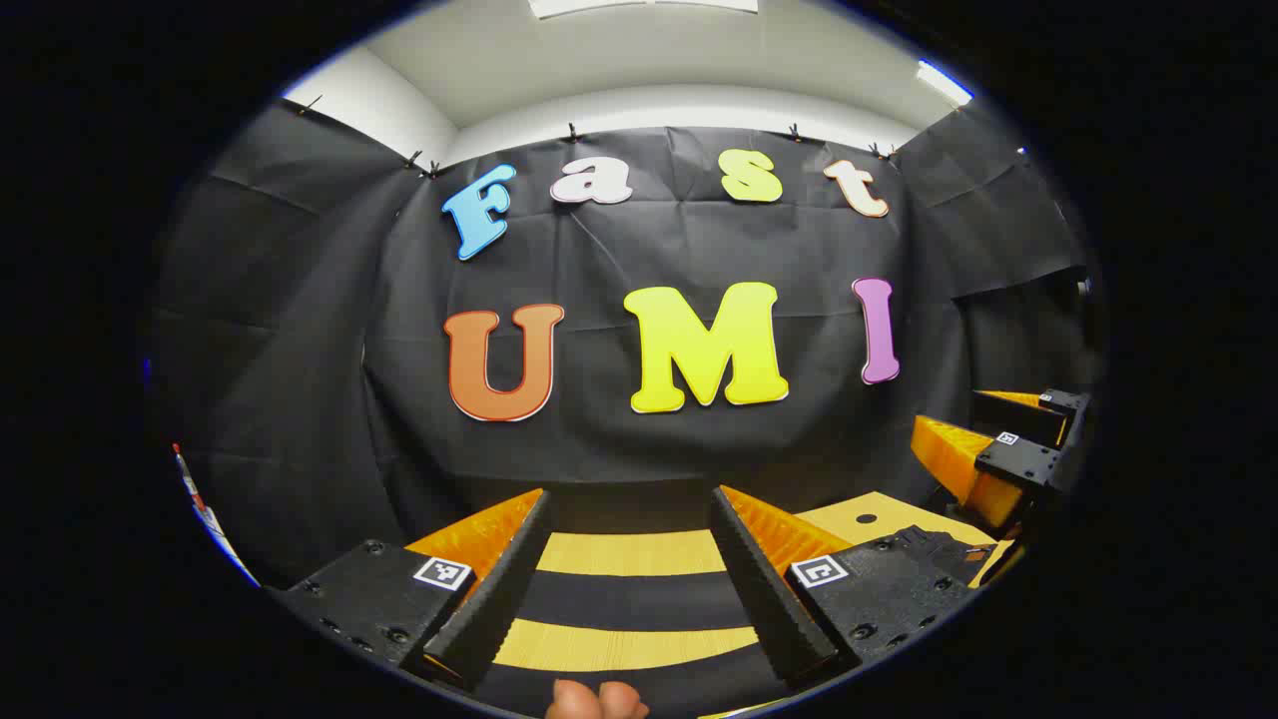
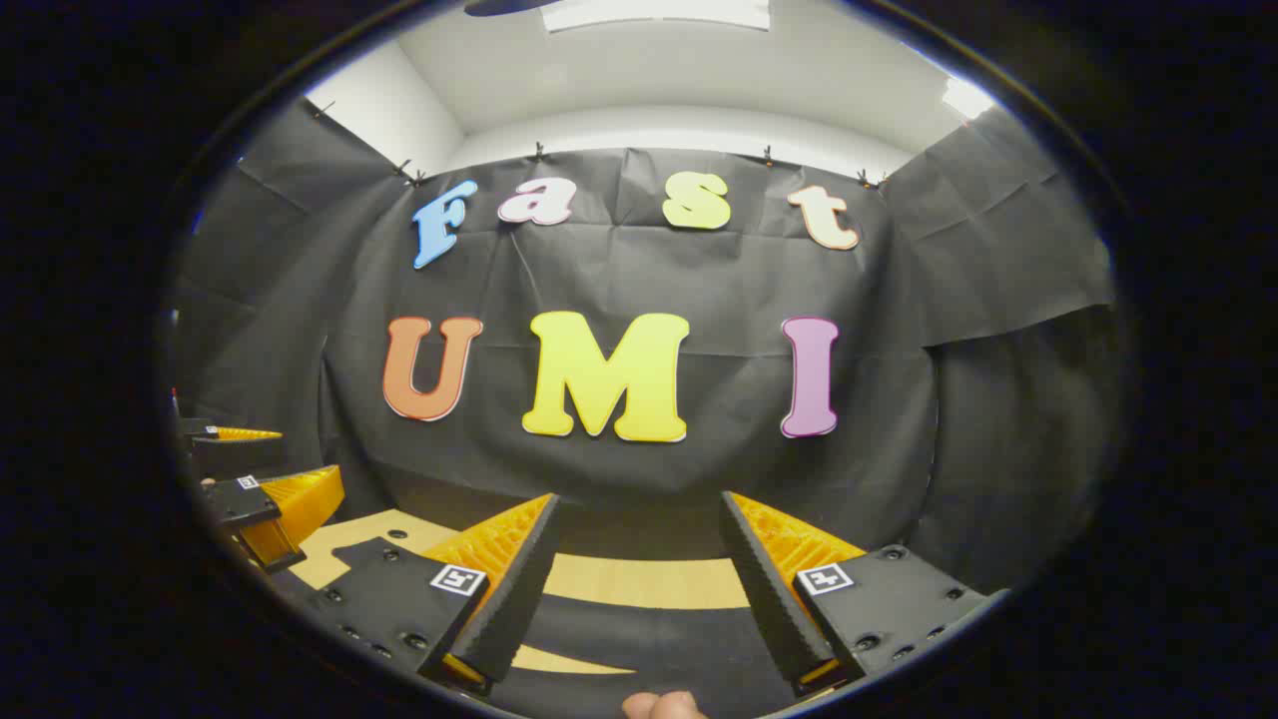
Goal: Grasp the waist and the cuffs of the jeans and fold them to make the two legs overlap; first hold the waist and fold one-third of the jeans toward the cuffs, then hold the cuffs and fold the remaining one-third in the same direction to finish folding.
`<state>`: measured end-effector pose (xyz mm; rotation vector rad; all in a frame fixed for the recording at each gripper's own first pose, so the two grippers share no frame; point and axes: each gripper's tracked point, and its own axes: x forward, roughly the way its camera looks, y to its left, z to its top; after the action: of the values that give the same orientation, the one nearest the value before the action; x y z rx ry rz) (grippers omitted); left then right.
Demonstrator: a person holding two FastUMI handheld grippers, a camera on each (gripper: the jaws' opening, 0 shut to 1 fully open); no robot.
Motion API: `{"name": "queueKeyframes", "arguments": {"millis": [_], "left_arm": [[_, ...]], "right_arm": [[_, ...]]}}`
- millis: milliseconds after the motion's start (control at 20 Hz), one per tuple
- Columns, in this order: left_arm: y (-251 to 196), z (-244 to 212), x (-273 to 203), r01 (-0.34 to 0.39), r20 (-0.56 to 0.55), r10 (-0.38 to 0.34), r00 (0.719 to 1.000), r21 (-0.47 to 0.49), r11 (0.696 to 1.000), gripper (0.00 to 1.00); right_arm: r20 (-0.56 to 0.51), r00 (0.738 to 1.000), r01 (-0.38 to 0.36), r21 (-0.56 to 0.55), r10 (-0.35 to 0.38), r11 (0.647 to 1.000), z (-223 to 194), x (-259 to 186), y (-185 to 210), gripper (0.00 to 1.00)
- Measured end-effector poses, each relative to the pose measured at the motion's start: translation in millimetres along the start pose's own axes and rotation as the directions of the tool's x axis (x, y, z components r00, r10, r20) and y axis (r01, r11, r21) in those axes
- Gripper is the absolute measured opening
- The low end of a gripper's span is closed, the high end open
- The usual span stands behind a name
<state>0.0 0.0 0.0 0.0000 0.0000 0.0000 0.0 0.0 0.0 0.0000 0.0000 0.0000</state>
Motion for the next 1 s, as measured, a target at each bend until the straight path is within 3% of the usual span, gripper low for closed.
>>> {"name": "queueKeyframes", "arguments": {"millis": [1000], "left_arm": [[14, -2, -3, -0.029, -0.012, 0.030, 0.999, 0.022, 0.999, 1.00]], "right_arm": [[-0.014, 1.000, -0.021, -0.014, 0.021, 1.000, -5, 3, 3, 0.97]]}}
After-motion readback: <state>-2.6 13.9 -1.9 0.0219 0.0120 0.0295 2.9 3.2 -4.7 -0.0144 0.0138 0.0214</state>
